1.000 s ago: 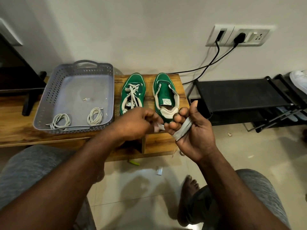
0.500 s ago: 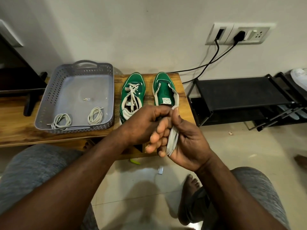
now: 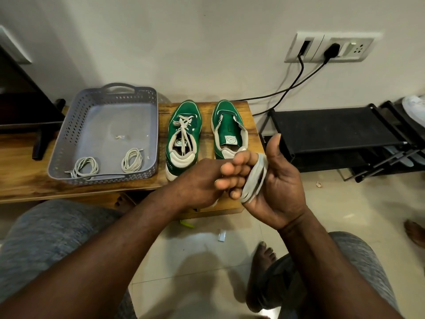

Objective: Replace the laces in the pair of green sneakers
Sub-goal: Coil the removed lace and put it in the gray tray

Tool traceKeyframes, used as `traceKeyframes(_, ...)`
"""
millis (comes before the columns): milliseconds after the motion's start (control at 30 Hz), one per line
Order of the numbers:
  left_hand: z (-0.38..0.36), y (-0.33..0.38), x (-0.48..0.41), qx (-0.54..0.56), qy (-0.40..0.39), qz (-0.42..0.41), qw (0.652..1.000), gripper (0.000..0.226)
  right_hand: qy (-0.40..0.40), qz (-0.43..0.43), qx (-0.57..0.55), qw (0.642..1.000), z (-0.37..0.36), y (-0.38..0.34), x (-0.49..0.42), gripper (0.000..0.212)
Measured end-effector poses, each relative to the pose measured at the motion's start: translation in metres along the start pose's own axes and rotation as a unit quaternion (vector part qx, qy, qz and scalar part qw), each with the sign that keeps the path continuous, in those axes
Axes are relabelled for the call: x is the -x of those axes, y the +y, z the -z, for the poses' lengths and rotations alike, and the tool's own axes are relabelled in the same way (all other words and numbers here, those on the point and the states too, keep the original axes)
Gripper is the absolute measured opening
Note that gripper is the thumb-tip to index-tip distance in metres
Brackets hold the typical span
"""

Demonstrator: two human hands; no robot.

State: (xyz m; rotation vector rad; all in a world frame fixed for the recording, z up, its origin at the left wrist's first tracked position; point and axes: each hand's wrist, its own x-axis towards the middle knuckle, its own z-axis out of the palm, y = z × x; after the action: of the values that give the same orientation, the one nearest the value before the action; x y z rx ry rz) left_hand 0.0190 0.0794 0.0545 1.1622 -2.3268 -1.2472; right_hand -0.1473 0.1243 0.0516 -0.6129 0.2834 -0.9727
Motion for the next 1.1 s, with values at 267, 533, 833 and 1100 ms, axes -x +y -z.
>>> traceKeyframes(267, -0.010, 0.001, -0.001, 0.084, -0.071, 0.099, 0.989, 0.019, 0.213, 0.125, 0.056, 0.967, 0.015, -0.016, -0.001, 0.074)
traceKeyframes(533, 0.006, 0.006, 0.001, 0.311, -0.068, 0.171, 0.932, 0.023, 0.239, 0.098, 0.135, 0.957, 0.038, -0.010, -0.007, 0.115)
traceKeyframes(833, 0.027, -0.001, -0.005, 0.573, 0.049, 0.149, 0.804, 0.016, 0.192, -0.153, 0.380, 0.892, 0.031, 0.025, -0.013, 0.105)
traceKeyframes(1100, 0.018, -0.016, -0.010, 0.341, 0.119, 0.196, 0.912, 0.023, 0.053, -0.180, 0.343, 0.920, 0.011, 0.033, -0.009, 0.079)
